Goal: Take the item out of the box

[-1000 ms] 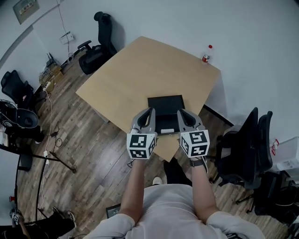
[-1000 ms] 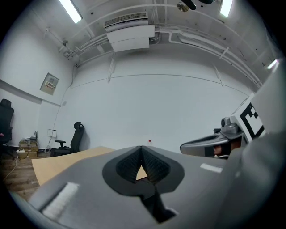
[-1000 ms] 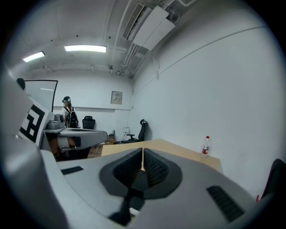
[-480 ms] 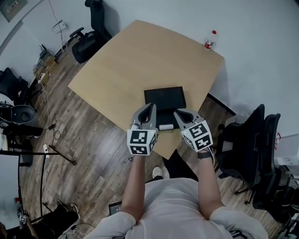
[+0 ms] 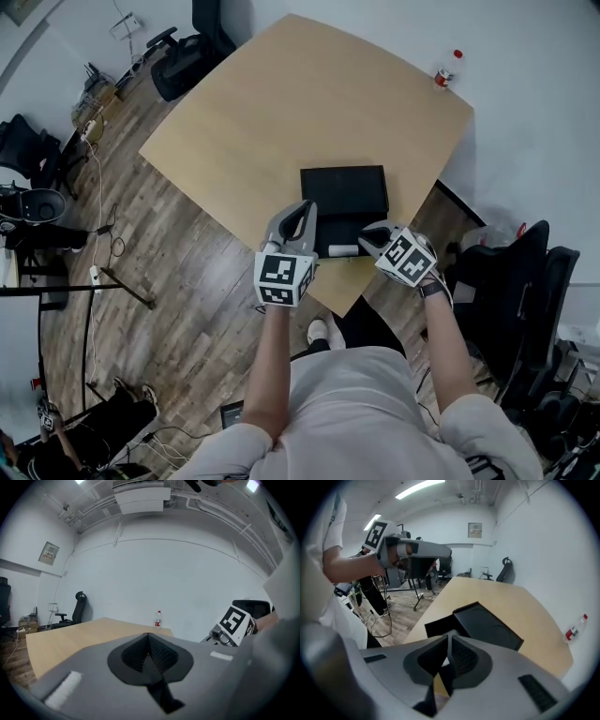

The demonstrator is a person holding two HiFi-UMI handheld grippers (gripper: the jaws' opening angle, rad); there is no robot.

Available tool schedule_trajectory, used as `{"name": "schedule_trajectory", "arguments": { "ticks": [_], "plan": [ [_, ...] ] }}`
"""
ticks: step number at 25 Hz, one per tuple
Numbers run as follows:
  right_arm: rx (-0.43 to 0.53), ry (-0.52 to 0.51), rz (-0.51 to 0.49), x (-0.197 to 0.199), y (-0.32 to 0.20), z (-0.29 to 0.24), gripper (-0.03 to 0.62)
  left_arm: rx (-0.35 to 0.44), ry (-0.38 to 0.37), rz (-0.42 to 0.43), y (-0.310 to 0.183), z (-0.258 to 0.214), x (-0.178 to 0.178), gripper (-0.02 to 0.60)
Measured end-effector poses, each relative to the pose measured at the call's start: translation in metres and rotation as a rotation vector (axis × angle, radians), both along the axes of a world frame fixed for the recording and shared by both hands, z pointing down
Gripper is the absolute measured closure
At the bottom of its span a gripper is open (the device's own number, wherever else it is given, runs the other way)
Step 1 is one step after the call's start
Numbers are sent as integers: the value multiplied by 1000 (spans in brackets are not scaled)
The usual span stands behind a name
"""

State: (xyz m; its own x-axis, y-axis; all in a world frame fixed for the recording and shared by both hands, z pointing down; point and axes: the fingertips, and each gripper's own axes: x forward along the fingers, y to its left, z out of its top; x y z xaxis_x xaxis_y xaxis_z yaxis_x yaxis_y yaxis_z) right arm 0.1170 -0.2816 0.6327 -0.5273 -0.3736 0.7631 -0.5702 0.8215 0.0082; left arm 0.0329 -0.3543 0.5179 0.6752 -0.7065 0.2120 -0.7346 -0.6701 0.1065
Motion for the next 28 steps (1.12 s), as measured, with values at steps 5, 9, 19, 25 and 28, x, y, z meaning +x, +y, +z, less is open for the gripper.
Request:
{"name": "schedule_trajectory", "arguments": {
  "ticks": [5, 9, 19, 25, 28],
  "plan": [
    [-88, 43, -134, -9, 6, 31, 577, 8, -16, 17, -4, 10, 5, 575],
    [-121, 83, -241, -13, 7, 52, 572, -12, -28, -1, -9, 19, 4, 575],
    [-219, 107, -387, -23, 3, 93, 436, -38, -58, -52, -23, 30, -6, 575],
    [-288, 106, -418, -32, 5, 115, 436, -54, -78, -81, -29, 36, -19, 575],
    [-328, 95, -419, -35, 6, 120, 436, -64, -81, -94, -32, 39, -22, 575]
  ]
}}
